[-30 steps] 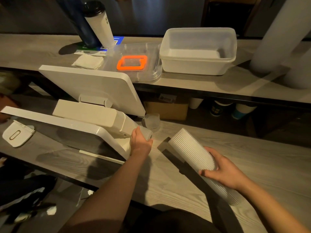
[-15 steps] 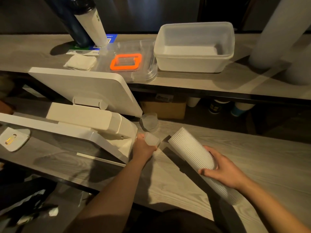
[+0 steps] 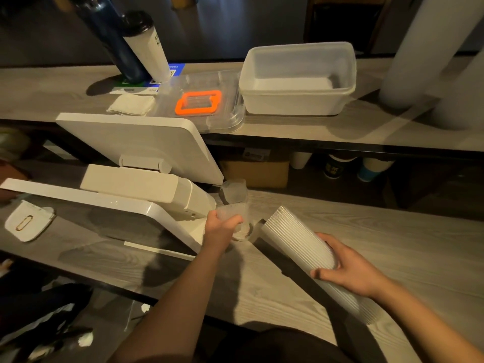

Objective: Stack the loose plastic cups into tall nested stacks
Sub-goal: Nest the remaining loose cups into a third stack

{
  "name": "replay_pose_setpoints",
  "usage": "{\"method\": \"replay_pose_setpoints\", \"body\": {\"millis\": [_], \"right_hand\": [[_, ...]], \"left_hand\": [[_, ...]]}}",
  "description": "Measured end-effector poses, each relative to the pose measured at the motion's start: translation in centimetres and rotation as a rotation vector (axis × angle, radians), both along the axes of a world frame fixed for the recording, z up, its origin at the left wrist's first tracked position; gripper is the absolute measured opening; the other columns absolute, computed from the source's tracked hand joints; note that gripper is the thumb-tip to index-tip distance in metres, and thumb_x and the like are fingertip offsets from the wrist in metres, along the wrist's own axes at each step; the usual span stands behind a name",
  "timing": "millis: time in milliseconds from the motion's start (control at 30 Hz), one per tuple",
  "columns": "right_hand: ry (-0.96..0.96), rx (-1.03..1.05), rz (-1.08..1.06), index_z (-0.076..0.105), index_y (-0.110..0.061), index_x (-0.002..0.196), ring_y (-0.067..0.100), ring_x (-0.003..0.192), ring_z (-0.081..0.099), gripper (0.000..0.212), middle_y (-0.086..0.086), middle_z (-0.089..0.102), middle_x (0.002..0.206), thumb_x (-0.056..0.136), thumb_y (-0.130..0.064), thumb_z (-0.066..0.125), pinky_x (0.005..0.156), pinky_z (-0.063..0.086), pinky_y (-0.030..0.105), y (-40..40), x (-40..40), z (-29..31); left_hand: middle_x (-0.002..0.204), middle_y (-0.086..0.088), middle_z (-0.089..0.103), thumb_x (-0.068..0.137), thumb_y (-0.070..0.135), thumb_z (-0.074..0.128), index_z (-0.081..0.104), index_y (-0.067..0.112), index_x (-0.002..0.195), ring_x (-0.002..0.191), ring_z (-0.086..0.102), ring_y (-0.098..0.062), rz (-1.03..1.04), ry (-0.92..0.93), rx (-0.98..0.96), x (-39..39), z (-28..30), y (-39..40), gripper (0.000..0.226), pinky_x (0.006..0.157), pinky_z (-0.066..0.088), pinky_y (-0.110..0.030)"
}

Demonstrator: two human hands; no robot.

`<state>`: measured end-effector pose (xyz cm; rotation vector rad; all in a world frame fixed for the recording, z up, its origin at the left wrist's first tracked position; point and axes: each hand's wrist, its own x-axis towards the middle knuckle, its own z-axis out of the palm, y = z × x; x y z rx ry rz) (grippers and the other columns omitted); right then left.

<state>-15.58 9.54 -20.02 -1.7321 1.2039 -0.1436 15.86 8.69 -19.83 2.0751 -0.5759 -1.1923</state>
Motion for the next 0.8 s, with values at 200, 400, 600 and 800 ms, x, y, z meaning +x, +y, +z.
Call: {"method": "replay_pose_setpoints", "body": {"millis": [200, 400, 600, 800], "right_hand": [[-0.019, -0.014, 0.040, 0.022, -0.052, 0.138, 0.000, 0.113, 0.050, 0.084, -0.024, 0.046, 0.129, 0.076, -0.051, 0.079, 0.090, 0.050, 0.020, 0.8, 0.8, 0.6], [-0.021, -0.051, 0.064, 0.021, -0.052, 0.139, 0.001, 0.113, 0.050, 0.086, -0.027, 0.045, 0.127, 0.073, -0.056, 0.077, 0.092, 0.052, 0.024, 1.3, 1.7, 1.1], [-0.049, -0.047, 0.076, 0.022, -0.053, 0.138, 0.000, 0.114, 0.051, 0.085, -0.027, 0.045, 0.129, 0.075, -0.051, 0.079, 0.093, 0.052, 0.023, 1.7, 1.6, 1.5], [-0.056, -0.038, 0.093, 0.021, -0.057, 0.137, -0.003, 0.115, 0.050, 0.084, -0.030, 0.044, 0.130, 0.075, -0.055, 0.078, 0.090, 0.049, 0.016, 2.0, 2.2, 1.6]], "left_hand": [[0.128, -0.005, 0.057, 0.074, 0.029, 0.073, 0.049, 0.028, 0.133, 0.120, 0.056, -0.027, 0.065, 0.365, -0.179, -1.2, 2.7, 0.8, 0.063, 0.104, 0.046, -0.048], [0.129, -0.001, 0.064, 0.073, 0.031, 0.078, 0.055, 0.027, 0.134, 0.120, 0.058, -0.021, -0.031, 0.493, -0.217, -2.3, 3.3, 2.6, 0.065, 0.111, 0.039, -0.049], [0.123, -0.002, 0.069, 0.078, 0.032, 0.078, 0.054, 0.021, 0.134, 0.116, 0.064, -0.021, -0.079, 0.500, -0.214, -2.2, 3.8, 3.6, 0.062, 0.105, 0.045, -0.044], [0.123, -0.006, 0.068, 0.083, 0.026, 0.073, 0.051, 0.021, 0.136, 0.112, 0.067, -0.022, -0.084, 0.536, -0.220, -2.6, 4.1, 3.9, 0.058, 0.098, 0.052, -0.040]]}}
